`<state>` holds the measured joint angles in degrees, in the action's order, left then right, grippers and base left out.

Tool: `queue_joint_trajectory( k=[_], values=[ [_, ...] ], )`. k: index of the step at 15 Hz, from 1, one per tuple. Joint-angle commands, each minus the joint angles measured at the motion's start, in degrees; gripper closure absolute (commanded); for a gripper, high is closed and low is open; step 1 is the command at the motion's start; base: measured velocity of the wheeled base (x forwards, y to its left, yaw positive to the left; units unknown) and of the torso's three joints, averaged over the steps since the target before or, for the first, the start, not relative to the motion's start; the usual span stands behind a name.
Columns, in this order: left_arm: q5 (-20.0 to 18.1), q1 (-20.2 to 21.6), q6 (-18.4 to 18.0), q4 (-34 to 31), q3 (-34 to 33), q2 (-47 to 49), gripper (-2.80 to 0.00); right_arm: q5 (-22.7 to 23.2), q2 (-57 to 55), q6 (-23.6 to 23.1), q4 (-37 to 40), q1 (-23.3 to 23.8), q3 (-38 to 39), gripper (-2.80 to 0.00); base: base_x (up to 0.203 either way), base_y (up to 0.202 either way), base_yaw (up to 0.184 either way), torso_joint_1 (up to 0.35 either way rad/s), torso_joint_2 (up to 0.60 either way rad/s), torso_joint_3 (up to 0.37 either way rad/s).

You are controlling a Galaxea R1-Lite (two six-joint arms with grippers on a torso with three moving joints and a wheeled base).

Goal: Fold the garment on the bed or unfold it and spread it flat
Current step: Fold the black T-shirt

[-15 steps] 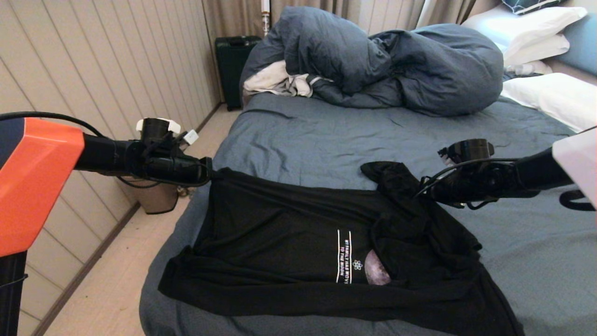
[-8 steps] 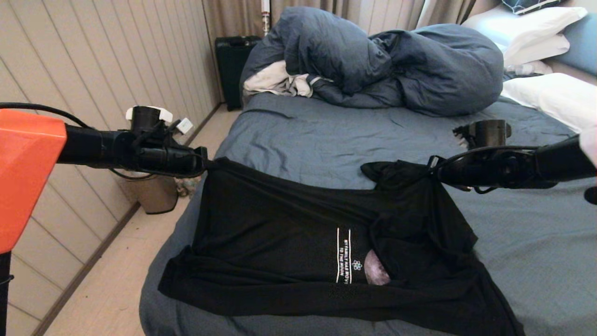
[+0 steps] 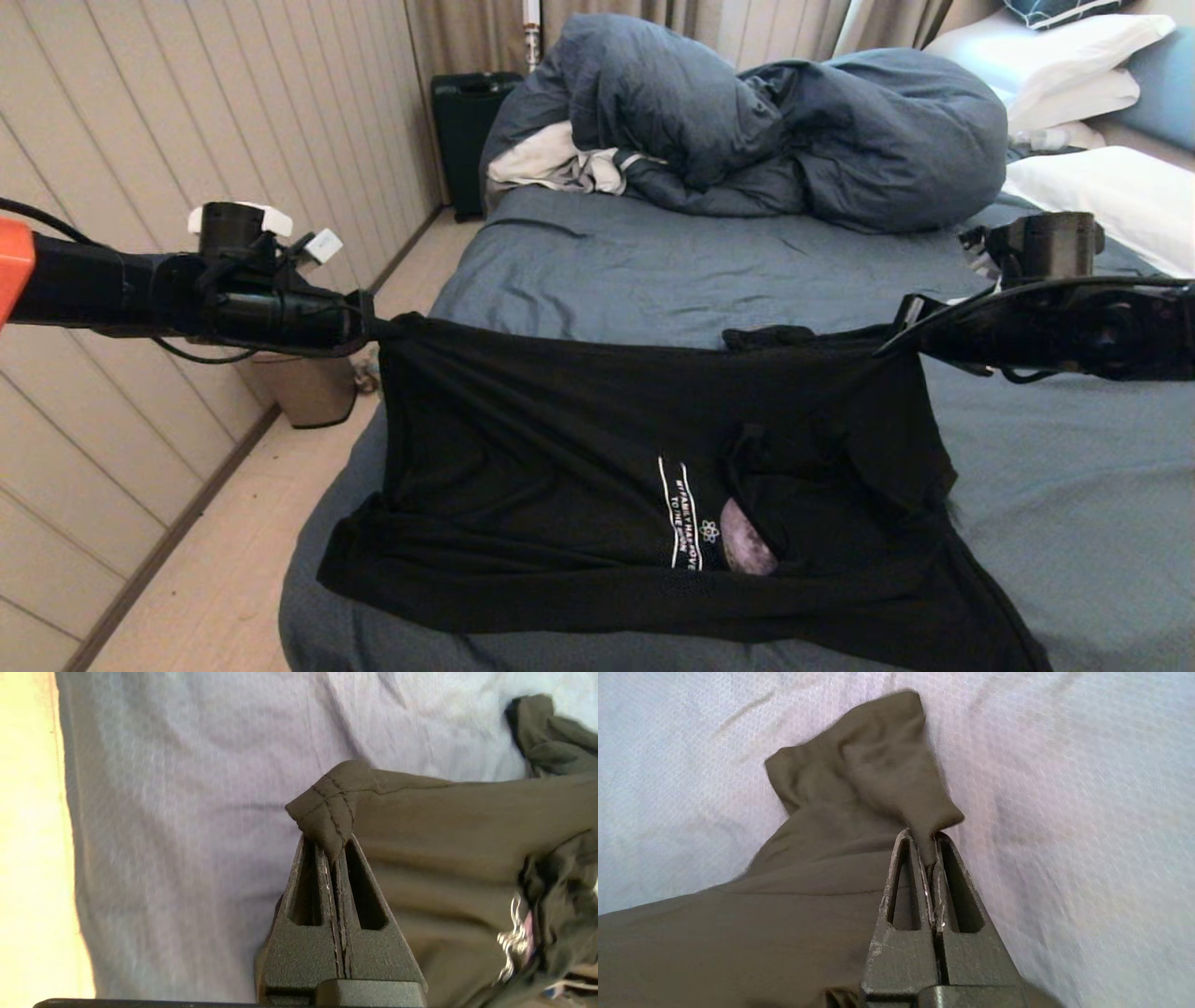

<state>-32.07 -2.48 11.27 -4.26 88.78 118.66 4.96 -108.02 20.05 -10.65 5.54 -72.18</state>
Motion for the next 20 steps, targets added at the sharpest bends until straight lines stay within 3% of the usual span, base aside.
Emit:
queue_joint_trajectory(
  k=[1, 5, 9, 13, 17, 20],
  values=[
    [-0.3, 0.4, -0.6, 1.0, -3.3, -2.9, 0.0, 0.5, 3.4, 0.1, -0.9, 1.1, 2.8, 0.0, 0.0, 0.0, 0.0, 0.0, 0.0, 0.0],
    [-0.3, 0.5, -1.2, 12.7, -14.6, -6.4, 0.0, 3.8, 8.6, -0.3, -4.7, 3.4, 9.6, 0.0, 0.0, 0.0, 0.0, 0.0, 0.0, 0.0],
    [-0.2, 0.5, -1.4, 18.4, -24.2, -8.3, 0.0, 6.4, 14.0, -1.3, -5.0, 4.3, 17.3, 0.0, 0.0, 0.0, 0.0, 0.0, 0.0, 0.0],
    [-0.2, 0.5, -1.5, 28.9, -35.8, -8.8, 0.0, 9.2, 19.3, -3.4, -5.7, 6.0, 27.6, 0.0, 0.0, 0.0, 0.0, 0.0, 0.0, 0.0],
    [-0.2, 0.5, -3.7, 37.1, -45.6, -7.8, 0.0, 10.1, 20.2, -6.4, -12.8, 6.7, 40.5, 0.0, 0.0, 0.0, 0.0, 0.0, 0.0, 0.0],
    [-0.1, 0.5, -5.4, 40.8, -49.4, -4.9, 0.0, 10.1, 16.2, -9.3, -18.3, 6.9, 46.6, 0.0, 0.0, 0.0, 0.0, 0.0, 0.0, 0.0]
  ],
)
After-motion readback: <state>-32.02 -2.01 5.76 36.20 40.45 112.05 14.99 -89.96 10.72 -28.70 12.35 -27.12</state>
